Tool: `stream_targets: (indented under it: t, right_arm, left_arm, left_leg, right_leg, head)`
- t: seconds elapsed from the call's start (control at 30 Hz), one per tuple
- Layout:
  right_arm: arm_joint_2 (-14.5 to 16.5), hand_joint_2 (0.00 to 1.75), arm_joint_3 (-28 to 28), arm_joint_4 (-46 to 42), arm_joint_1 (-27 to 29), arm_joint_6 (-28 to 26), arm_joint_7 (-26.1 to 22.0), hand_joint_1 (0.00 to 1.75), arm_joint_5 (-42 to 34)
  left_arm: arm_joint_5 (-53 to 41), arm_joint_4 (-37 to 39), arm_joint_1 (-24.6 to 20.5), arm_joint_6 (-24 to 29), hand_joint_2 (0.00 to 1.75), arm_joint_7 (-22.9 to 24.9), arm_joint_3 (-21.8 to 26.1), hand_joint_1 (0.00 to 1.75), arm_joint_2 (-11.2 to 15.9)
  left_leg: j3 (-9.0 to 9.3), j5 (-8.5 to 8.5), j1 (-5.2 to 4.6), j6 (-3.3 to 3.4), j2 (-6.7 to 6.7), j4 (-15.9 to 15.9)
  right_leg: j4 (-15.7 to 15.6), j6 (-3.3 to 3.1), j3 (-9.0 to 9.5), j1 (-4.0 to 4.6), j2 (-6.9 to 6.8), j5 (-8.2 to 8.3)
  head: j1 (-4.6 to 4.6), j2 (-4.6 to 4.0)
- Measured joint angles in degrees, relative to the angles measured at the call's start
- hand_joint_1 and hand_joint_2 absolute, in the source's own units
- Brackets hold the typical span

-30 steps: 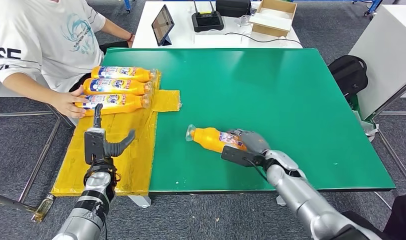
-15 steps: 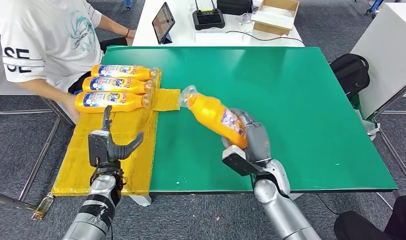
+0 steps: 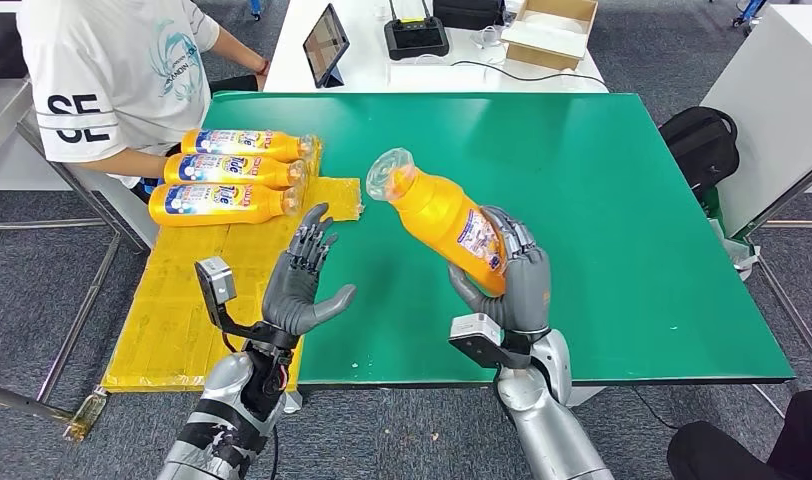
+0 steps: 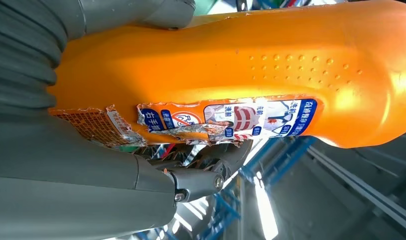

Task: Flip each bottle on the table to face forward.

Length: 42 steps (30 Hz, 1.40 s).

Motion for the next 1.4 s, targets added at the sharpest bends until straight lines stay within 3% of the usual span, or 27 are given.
stream_targets:
  t: [0.27,0.43,0.73,1.0,1.03,1.13,1.17,1.4]
  right_arm:
    - [2.93,1.75,0.49,5.93,-0.05,2.06,-2.52,1.75,-1.25]
    - [4.92,1.75,3.56,9.52,-1.1,2.16,-2.21,1.75,3.01]
    - [7.73,1.75,10.9,15.07,-3.26,-0.97,-0.59,1.75,7.81]
    - [8.02,1.75,13.42,17.95,-4.68,-0.56,0.21,1.75,6.09]
    - [8.02,1.75,13.59,18.26,-4.84,-0.38,0.17,1.75,5.8]
    - [8.02,1.75,14.0,19.06,-5.24,0.09,0.08,1.75,5.21]
    - [8.02,1.75,14.1,19.28,-5.39,0.22,0.08,1.75,5.11]
    - [8.02,1.75,14.62,20.47,-6.23,0.73,0.51,1.75,5.14]
  left_arm:
    - [3.05,-3.05,0.18,-2.44,1.75,1.19,-3.85,0.0,0.04]
    - [3.94,-2.7,-0.15,-2.42,1.75,2.2,-5.34,0.0,0.01]
    - [4.35,2.13,-2.31,-0.15,1.75,3.02,-5.48,0.0,-0.13]
    - [7.28,3.13,-2.05,-0.47,1.75,2.65,-4.73,0.02,-0.15]
    - [7.77,2.99,-1.93,-0.59,1.75,2.63,-4.61,0.3,-0.16]
    - [9.23,2.38,-1.57,-0.88,1.75,2.65,-4.29,1.55,-0.17]
    - [9.86,2.08,-1.37,-1.01,1.75,2.66,-4.18,1.71,-0.19]
    - [12.33,-0.38,-0.04,-1.21,1.75,3.0,-3.08,1.75,-0.51]
  left_leg:
    - [-0.04,0.0,0.0,0.0,-0.01,0.0]
    - [-0.05,0.0,0.01,0.0,0.02,0.0]
    - [-0.07,0.01,0.02,0.0,0.05,0.0]
    - [-0.1,0.01,0.01,0.0,0.05,0.0]
    - [-0.1,0.01,0.01,0.0,0.05,0.0]
    - [-0.1,0.01,0.02,0.0,0.06,0.0]
    - [-0.1,0.01,0.02,0.0,0.08,0.0]
    - [-0.1,0.01,0.01,0.0,0.11,0.0]
  right_leg:
    - [0.01,0.0,-0.01,0.0,-0.01,0.0]
    - [0.01,0.0,-0.06,0.01,0.0,0.0]
    - [0.02,0.0,-0.1,0.0,0.01,0.0]
    - [0.01,0.0,-0.14,0.0,0.02,0.0]
    - [0.01,0.0,-0.14,0.0,0.02,0.0]
    - [0.02,0.0,-0.15,0.01,0.02,0.0]
    - [0.02,0.0,-0.15,0.01,0.02,0.0]
    - [0.01,0.0,-0.16,0.0,0.04,0.0]
  head:
    - [-0.01,0.0]
    - [-0.01,0.0]
    - [0.0,0.0]
    - [-0.02,0.0]
    - [-0.02,0.0]
    - [-0.03,0.0]
    - [-0.03,0.0]
    - [-0.01,0.0]
